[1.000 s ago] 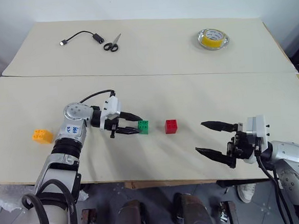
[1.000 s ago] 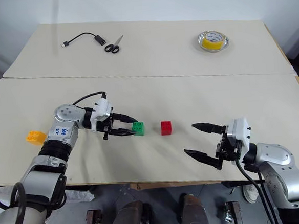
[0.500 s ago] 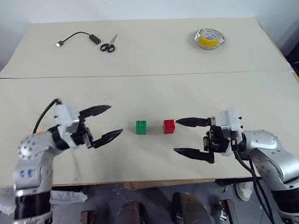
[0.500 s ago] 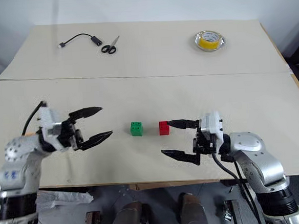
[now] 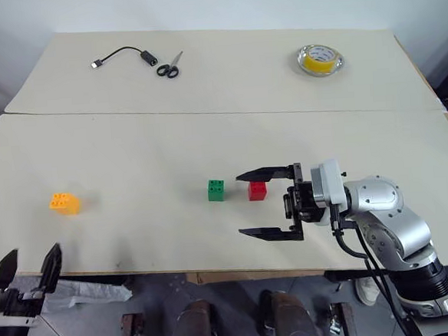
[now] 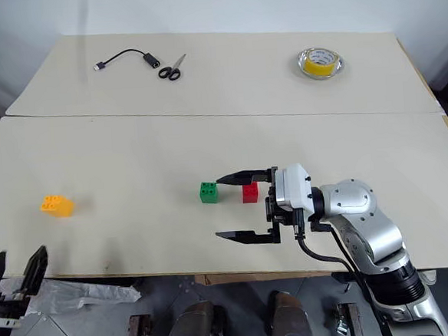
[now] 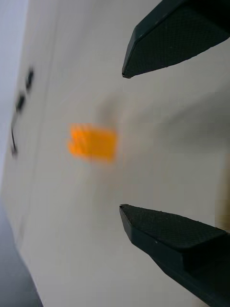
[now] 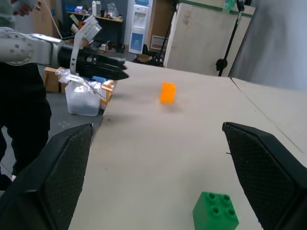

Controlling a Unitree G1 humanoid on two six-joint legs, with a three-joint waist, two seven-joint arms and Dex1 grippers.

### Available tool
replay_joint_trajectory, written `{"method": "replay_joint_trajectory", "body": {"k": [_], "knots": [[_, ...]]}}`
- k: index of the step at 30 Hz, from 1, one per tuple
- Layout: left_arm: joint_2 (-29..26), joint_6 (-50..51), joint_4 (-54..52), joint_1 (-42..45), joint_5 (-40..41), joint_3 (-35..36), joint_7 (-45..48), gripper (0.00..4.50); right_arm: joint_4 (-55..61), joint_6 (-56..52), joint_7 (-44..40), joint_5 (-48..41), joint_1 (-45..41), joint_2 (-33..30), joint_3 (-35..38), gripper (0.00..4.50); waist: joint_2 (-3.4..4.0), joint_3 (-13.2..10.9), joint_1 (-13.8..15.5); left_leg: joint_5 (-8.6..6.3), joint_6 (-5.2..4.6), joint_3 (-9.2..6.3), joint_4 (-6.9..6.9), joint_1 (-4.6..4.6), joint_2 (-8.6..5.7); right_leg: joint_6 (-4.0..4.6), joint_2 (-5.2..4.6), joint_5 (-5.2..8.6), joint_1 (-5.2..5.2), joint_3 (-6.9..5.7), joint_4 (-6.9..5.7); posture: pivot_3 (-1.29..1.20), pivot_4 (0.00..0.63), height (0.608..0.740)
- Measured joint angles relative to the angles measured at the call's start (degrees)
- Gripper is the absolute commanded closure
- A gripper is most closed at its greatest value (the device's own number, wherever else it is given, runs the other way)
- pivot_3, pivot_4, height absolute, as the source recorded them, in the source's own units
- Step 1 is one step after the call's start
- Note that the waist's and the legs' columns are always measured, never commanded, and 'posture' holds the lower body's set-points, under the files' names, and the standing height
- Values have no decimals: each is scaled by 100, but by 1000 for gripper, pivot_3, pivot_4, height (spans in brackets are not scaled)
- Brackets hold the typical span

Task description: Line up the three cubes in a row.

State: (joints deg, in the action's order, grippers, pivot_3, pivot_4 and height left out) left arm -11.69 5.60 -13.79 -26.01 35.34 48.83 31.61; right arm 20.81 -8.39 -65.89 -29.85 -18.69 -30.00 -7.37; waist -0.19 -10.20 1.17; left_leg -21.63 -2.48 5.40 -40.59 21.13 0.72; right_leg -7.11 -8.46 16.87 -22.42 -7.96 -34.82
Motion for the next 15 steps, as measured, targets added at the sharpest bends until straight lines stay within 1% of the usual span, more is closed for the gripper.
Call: {"method": "replay_joint_trajectory", "body": {"k": [3, 6, 11, 14, 15], "knots": [[-8, -120, 128, 74, 15, 6, -205, 25, -152, 139, -48, 87, 6, 24, -42, 0, -4, 2, 8, -6, -11, 3, -4, 0, -3, 0, -5, 0, 1, 3, -1, 0, 150, 740], [-204, -151, 144, 305, -56, -130, -349, 25, -332, 222, -101, 145, 23, 22, -43, 0, -4, 3, 4, -8, -11, 4, -4, 0, -3, 0, -5, 0, -1, 3, -2, 0, 150, 740], [-885, 40, 650, 903, -92, -480, -303, 25, -502, 363, -263, 268, 48, -4, -99, 0, -3, 3, -41, -8, -10, 11, -3, -3, -1, 1, 1, 0, -4, -5, -10, 0, 150, 740], [-1308, 233, 1107, 1304, -146, -698, -248, 25, -539, 451, -351, 350, 51, -8, -166, 0, -3, 3, -90, -8, -10, 13, -3, -2, -2, 1, 1, 0, -5, -37, -14, 0, 150, 740], [-1447, 270, 1325, 1440, -210, -766, -238, 201, -541, 453, -355, 355, 52, -8, -167, 0, -3, 3, -110, -8, -10, 13, -3, -3, -2, 1, 1, 0, -5, -40, -15, 0, 150, 740]]}}
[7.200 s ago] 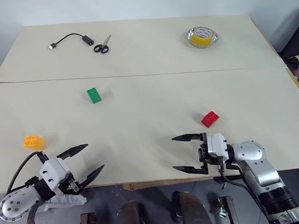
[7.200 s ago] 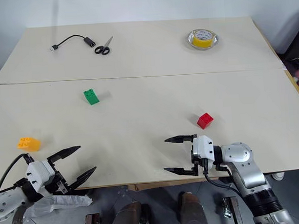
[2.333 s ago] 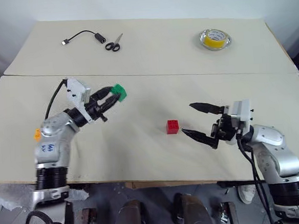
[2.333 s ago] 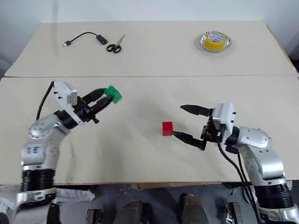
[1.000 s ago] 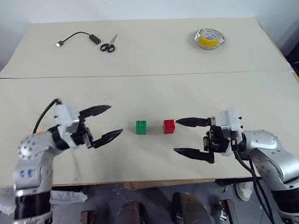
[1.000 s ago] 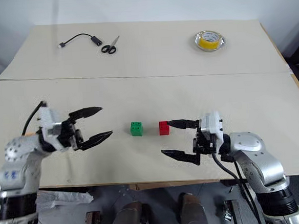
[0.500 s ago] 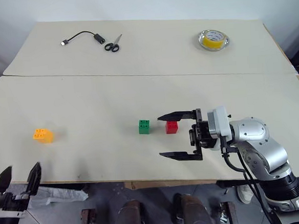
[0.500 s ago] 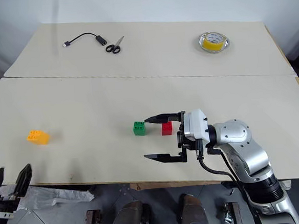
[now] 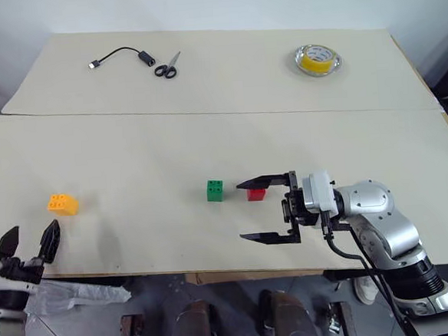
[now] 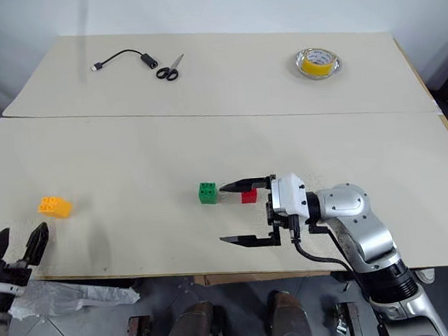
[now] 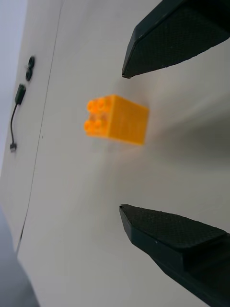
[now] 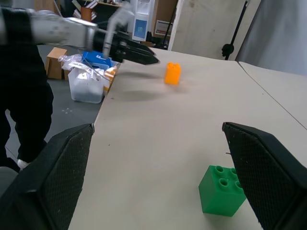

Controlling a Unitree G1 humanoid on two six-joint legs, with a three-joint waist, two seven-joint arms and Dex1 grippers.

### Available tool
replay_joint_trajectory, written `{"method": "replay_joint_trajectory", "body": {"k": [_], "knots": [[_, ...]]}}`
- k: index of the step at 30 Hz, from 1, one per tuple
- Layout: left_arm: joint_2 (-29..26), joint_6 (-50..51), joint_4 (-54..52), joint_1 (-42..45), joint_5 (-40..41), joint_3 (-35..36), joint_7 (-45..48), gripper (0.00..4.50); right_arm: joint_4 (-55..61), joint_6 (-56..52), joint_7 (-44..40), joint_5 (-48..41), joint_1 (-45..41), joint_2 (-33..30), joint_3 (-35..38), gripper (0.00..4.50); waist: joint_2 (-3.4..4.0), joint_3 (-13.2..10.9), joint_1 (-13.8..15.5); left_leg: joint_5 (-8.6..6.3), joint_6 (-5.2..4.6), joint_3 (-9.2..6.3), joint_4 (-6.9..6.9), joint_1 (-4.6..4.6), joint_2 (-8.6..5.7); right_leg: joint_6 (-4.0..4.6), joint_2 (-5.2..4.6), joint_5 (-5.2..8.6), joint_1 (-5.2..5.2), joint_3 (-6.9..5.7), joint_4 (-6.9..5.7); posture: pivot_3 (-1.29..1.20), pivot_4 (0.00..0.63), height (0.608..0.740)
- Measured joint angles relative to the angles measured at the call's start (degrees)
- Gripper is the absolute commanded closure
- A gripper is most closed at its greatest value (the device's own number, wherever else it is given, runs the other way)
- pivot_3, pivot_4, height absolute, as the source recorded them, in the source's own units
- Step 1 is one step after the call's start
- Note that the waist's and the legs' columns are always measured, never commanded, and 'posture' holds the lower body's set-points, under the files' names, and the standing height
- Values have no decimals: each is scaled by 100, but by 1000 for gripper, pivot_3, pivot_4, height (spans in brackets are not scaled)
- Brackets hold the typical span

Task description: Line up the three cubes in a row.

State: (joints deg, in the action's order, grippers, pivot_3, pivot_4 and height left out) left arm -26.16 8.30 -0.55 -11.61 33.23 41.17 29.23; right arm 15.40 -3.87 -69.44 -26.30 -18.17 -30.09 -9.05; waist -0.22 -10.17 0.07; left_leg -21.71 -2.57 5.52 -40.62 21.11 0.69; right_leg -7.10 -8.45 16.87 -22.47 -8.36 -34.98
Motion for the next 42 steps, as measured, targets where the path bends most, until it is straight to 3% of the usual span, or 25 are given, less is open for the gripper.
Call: {"method": "replay_joint_trajectory", "body": {"k": [4, 14, 17, 20, 26, 32, 37, 42], "knots": [[-235, -112, 721, 467, -215, -222, 124, 1178, 30, -13, 25, 3, 130, -2, -7, 0, 0, 0, -22, 0, 0, 0, 1, 1, -1, 0, -1, 0, 0, -8, 0, 0, 150, 740], [-273, -337, 1034, 867, -369, -616, 292, 4420, 167, -161, 161, -15, 350, -5, -59, 0, 0, 0, -20, 0, 1, -1, 0, -1, -1, 0, -2, 0, 1, -9, 0, 0, 150, 740], [-243, -396, 1006, 833, -366, -630, 343, 4464, 204, -173, 167, -15, 395, -25, -59, 0, 0, 0, -17, 0, 1, -1, 0, 0, -1, 0, -3, 0, 1, -8, 1, 0, 150, 740], [-116, -386, 738, 620, -352, -612, 238, 3849, 236, -206, 212, -23, 425, -51, -46, 0, 0, 0, -21, -1, 2, -2, 1, 0, 0, 0, -3, 0, 1, -9, 2, 0, 150, 740], [489, -215, -168, 379, -360, -624, -584, 1978, 236, -238, 228, -24, 534, -73, -14, 0, -1, 0, -4, -1, 3, -5, -2, 0, 0, 0, -7, 0, 6, -9, 2, 0, 150, 740], [1152, 38, -889, 802, -531, -724, -2009, 107, 235, -254, 194, -39, 530, -72, -19, 0, -1, 0, 1, -1, 3, -8, -3, -1, -1, -1, -7, -1, 7, -8, 2, 0, 150, 740], [1349, 531, -902, 1407, -602, -742, -3027, 26, 210, -275, 125, -66, 489, -71, -34, 0, -2, 0, 0, 0, 3, -7, -6, 0, 0, -1, -4, -1, 7, -11, 1, 0, 150, 740], [1321, 745, -528, 1824, -767, -995, -3215, 26, 156, -294, 91, -89, 340, -64, -51, 0, -2, 0, 0, -1, 2, -6, -10, 3, -2, -1, -3, -1, 6, -13, 2, 0, 150, 740]]}}
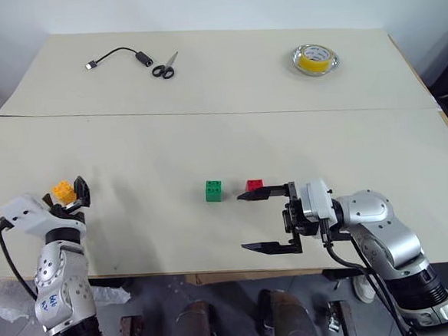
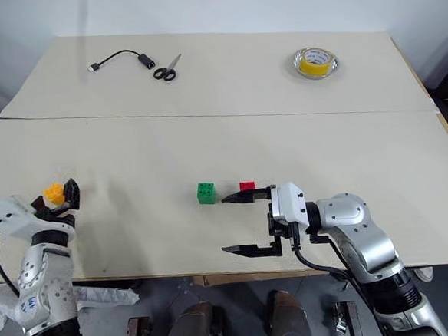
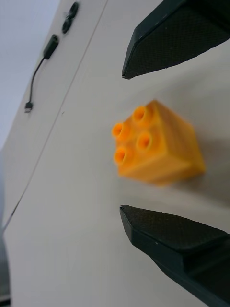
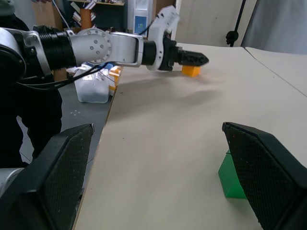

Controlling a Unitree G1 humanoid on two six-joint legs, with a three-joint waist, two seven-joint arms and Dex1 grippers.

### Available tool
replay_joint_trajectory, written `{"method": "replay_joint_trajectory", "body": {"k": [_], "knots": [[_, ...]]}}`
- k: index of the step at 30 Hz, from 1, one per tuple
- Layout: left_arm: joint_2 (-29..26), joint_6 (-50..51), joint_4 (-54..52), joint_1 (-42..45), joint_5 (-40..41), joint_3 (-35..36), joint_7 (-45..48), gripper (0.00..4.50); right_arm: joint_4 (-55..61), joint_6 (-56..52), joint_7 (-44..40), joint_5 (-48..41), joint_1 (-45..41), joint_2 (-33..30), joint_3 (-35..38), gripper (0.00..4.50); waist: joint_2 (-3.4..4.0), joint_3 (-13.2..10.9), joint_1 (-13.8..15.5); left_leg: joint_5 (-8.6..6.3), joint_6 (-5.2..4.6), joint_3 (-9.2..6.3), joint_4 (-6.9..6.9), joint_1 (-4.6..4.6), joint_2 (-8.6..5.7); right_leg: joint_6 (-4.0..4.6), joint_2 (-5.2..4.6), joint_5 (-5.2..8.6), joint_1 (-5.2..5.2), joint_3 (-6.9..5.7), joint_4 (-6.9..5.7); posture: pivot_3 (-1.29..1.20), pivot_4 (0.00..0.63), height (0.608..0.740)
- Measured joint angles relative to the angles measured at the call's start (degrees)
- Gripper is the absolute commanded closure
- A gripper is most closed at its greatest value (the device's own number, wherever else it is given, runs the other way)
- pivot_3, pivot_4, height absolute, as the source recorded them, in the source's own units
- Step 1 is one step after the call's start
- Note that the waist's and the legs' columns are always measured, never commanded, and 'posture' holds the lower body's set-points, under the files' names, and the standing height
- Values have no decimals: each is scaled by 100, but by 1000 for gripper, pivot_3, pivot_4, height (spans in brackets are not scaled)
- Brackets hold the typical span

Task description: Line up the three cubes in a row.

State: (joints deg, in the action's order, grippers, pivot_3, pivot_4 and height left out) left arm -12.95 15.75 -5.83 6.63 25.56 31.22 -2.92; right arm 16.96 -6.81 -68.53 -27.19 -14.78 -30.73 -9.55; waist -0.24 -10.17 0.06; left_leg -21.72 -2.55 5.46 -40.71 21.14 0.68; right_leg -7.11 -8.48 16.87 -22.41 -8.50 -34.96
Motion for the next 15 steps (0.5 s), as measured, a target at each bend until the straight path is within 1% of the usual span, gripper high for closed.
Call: {"method": "replay_joint_trajectory", "body": {"k": [2, 5, 9, 11, 12, 15], "knots": [[-1, 5, 22, 1, -81, -77, -17, 26, -46, 0, -4, 0, 0, 1, 0, 0, 0, 0, 0, 0, 0, 0, 0, 2, 0, 0, 0, 0, 0, -2, 1, 0, 150, 740], [-23, 58, 17, -8, -314, -214, -148, 650, -65, -3, -3, 0, 0, 8, -3, 0, 0, 0, 2, 0, 0, 0, -2, 1, 0, 0, 0, 0, 0, -2, 0, 0, 150, 740], [-6, 77, -65, -120, -398, -242, -270, 1939, -65, -3, 18, 0, 2, 32, -5, 0, 0, 0, 0, 0, 0, -1, -2, 1, 2, 0, 0, 0, 0, -1, 0, 0, 150, 740], [-10, 63, -141, -226, -377, -231, -206, 2508, -64, 0, 56, 0, 17, 73, -5, 0, 0, 0, -2, 0, 0, -1, -2, 0, 2, 0, 0, 0, 0, -1, 0, 0, 150, 740], [-41, 62, -151, -262, -350, -228, -128, 2590, -64, 1, 73, 0, 31, 89, -5, 0, 0, 0, -2, 0, 1, -1, -2, 0, 3, 0, 0, 0, 0, -2, 0, 0, 150, 740], [-190, 63, -106, -323, -259, -233, 234, 2590, -64, 1, 100, 1, 48, 90, -4, 0, 0, 0, 5, 0, 0, -1, -5, 2, 2, 0, 0, 0, 0, -2, 0, 0, 150, 740]]}}
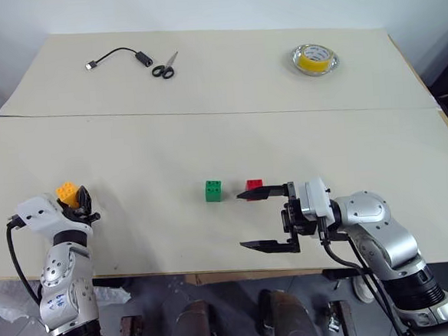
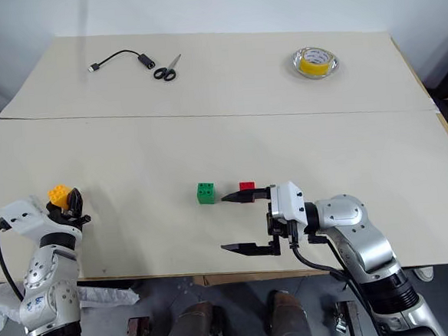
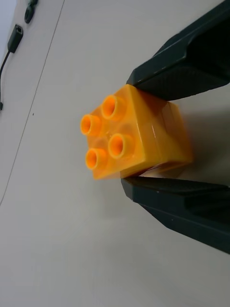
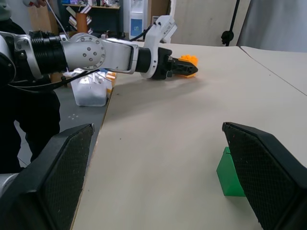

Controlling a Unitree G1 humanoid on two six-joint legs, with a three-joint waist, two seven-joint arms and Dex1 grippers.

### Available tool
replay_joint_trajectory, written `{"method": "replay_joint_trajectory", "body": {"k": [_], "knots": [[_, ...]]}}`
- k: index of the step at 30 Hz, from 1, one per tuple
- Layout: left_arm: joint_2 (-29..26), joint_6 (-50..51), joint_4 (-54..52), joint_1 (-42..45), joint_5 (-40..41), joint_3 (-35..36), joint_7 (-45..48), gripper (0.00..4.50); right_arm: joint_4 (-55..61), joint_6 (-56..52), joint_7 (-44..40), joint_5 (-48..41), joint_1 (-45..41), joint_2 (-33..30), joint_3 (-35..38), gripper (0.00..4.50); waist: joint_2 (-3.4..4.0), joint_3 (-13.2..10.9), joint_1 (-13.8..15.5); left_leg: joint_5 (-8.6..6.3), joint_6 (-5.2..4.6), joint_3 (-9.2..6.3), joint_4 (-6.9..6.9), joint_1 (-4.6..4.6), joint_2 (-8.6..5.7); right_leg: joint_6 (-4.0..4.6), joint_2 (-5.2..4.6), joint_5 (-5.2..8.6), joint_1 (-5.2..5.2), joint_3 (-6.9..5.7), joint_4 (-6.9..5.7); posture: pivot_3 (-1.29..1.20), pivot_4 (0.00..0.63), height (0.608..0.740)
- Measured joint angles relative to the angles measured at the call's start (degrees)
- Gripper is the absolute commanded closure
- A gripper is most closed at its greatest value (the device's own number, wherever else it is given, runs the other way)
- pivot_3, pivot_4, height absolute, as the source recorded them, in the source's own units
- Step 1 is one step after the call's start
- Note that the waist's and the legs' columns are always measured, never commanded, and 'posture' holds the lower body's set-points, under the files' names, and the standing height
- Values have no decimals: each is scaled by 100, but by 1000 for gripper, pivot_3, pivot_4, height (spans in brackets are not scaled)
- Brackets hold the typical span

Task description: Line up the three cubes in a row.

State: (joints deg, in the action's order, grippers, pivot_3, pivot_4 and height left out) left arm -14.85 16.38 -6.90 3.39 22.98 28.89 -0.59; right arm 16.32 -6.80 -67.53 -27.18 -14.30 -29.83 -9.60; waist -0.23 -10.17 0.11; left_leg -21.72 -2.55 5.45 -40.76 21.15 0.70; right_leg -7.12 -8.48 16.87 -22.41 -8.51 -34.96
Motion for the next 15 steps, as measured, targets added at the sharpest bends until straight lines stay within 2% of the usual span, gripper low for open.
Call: {"method": "replay_joint_trajectory", "body": {"k": [9, 15], "knots": [[-1279, -467, 693, -123, 4, -224, 1972, 2590, 33, -32, 85, 2, 164, -58, 12, 0, 3, -2, -10, -1, 2, 2, 0, 1, -1, 0, 1, 0, -3, -2, 0, 0, 150, 740], [-1686, -709, 1154, 353, 21, -835, 3397, 2590, 114, -79, 133, 2, 185, -118, 44, 0, 3, -2, 33, -1, 2, -2, -3, 5, -2, 0, 0, 0, -3, -5, -2, 0, 150, 740]]}}
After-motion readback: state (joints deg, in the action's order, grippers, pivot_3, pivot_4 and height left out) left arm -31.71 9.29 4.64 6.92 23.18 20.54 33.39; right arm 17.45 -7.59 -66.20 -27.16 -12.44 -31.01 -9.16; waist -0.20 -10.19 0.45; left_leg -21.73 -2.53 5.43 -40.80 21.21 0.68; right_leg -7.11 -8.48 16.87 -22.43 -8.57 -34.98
